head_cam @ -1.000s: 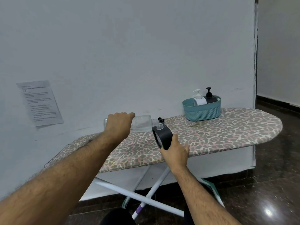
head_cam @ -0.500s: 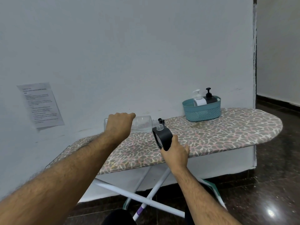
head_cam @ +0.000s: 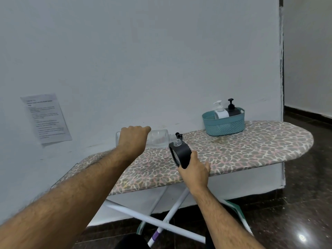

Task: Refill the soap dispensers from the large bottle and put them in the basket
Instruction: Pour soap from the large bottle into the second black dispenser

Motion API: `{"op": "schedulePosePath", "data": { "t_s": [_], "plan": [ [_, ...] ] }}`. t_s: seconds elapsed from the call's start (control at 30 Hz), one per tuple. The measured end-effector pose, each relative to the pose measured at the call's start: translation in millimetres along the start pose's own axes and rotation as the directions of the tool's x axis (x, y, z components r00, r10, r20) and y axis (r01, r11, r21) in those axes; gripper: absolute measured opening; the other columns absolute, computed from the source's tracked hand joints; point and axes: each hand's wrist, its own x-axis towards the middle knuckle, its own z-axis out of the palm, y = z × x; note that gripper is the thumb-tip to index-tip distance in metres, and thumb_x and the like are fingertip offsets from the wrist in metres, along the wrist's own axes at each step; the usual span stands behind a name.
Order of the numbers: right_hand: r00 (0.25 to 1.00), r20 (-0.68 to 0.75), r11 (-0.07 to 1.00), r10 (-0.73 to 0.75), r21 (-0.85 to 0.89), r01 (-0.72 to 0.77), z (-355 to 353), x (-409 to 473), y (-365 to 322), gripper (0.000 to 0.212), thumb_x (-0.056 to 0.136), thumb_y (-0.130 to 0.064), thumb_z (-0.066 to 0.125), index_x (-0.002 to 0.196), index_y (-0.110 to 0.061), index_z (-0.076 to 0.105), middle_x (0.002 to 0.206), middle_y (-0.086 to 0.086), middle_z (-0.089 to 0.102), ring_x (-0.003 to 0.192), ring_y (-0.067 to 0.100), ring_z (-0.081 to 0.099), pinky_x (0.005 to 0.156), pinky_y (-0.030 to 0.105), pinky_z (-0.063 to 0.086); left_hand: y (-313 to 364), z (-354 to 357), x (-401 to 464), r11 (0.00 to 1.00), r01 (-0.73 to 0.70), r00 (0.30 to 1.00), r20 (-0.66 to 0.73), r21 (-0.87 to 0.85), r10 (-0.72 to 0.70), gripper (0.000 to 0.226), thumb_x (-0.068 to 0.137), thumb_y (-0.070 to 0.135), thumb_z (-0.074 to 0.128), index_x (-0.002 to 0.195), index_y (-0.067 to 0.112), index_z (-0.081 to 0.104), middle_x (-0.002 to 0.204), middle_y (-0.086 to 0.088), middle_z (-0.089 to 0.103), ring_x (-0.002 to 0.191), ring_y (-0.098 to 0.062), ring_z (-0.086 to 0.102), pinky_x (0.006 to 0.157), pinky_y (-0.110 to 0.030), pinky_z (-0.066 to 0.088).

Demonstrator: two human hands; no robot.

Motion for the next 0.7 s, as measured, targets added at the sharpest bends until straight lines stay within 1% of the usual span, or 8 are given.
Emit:
{"op": "schedulePosePath", "data": {
  "t_s": [0.17,0.27,0.43,0.7],
  "plan": [
    [1.000,0.002,1.000,0.001,0.008,-0.001,1.4,0.8,1.1,0.056,0.083,-0.036,0.065,0.130,-0.017,0.040,0.079,-0.011,0.065,0.077,0.015,0.065,0.119,0.049,0.019,0.8,-1.1,0.2,1.000,0.001,1.000,-0.002,0.019,-0.001,0.042,0.089,0.004,0.060,0.124,0.027,0.055,0.078,0.005,0.058,0.068,-0.016,0.055,0.062,-0.030,0.038],
    [1.000,0.000,1.000,0.001,0.009,-0.001,0.7,0.7,1.0,0.057,0.083,-0.037,0.066,0.130,-0.017,0.040,0.079,-0.010,0.065,0.077,0.015,0.065,0.120,0.049,0.018,0.7,-2.2,0.9,1.000,-0.001,1.000,0.001,0.023,0.001,0.043,0.089,0.005,0.060,0.126,0.027,0.055,0.082,0.004,0.062,0.069,-0.016,0.055,0.063,-0.031,0.038],
    [1.000,0.001,1.000,0.003,0.002,-0.003,-0.1,0.2,0.0,0.060,0.083,-0.039,0.068,0.131,-0.018,0.038,0.080,-0.010,0.066,0.078,0.014,0.066,0.120,0.048,0.017,0.5,-2.3,1.4,1.000,0.003,1.000,0.004,0.023,-0.003,0.043,0.089,0.005,0.060,0.126,0.027,0.055,0.083,0.004,0.063,0.070,-0.017,0.054,0.064,-0.031,0.038],
    [1.000,-0.006,1.000,0.000,-0.012,0.000,-2.0,-0.5,-1.1,0.061,0.083,-0.039,0.069,0.132,-0.016,0.040,0.079,-0.010,0.065,0.077,0.015,0.065,0.120,0.048,0.019,0.9,-1.6,4.1,0.999,-0.011,1.000,-0.014,0.033,0.012,0.040,0.089,0.006,0.061,0.122,0.027,0.056,0.075,0.005,0.055,0.068,-0.017,0.054,0.064,-0.031,0.037]
  ]
}}
